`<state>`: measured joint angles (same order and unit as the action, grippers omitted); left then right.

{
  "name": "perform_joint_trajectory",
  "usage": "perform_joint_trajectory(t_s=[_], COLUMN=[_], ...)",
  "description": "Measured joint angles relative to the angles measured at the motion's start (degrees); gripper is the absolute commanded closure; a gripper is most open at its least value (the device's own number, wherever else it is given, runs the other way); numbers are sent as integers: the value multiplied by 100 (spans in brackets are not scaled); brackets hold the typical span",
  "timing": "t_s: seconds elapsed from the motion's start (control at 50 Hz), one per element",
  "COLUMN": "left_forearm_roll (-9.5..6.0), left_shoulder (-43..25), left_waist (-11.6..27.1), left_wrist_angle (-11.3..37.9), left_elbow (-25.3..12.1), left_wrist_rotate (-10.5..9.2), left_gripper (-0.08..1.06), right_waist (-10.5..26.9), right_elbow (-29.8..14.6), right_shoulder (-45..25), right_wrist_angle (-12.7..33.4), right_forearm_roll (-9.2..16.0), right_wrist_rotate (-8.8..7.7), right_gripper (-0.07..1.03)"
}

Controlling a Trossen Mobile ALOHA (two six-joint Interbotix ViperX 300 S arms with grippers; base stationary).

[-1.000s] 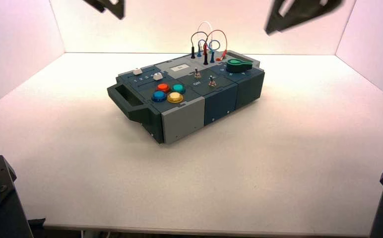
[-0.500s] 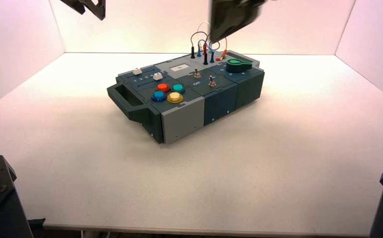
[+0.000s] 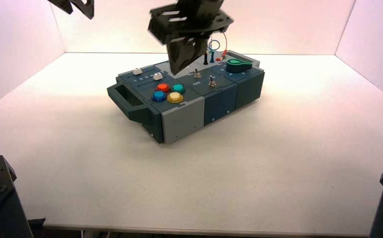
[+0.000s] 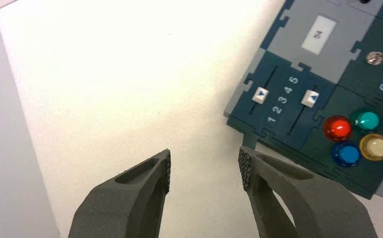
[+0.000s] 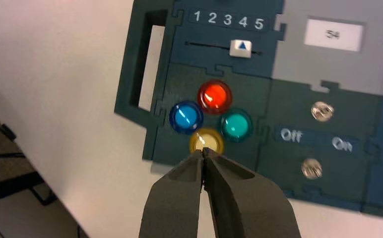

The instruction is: Push the blue button with the right gripper.

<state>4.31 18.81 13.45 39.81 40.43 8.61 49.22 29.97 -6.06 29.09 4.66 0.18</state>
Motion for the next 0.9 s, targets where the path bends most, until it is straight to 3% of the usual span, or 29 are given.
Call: perform_joint_trajectory(t_s=[0.54, 0.9], left_forearm_roll=[0, 0], left_shoulder=[0, -44], left_waist=[0, 0], left_wrist_angle=[0, 9], left_elbow=[0, 0], left_wrist_rotate=[0, 0], left_gripper=[26, 26], right_waist=[62, 158], right_elbow=[-606, -756], right_shoulder=[-773, -967], right_wrist_angle=[53, 105], right_forearm_roll=[0, 0], right_wrist_rotate=[0, 0], right_gripper=[98, 98])
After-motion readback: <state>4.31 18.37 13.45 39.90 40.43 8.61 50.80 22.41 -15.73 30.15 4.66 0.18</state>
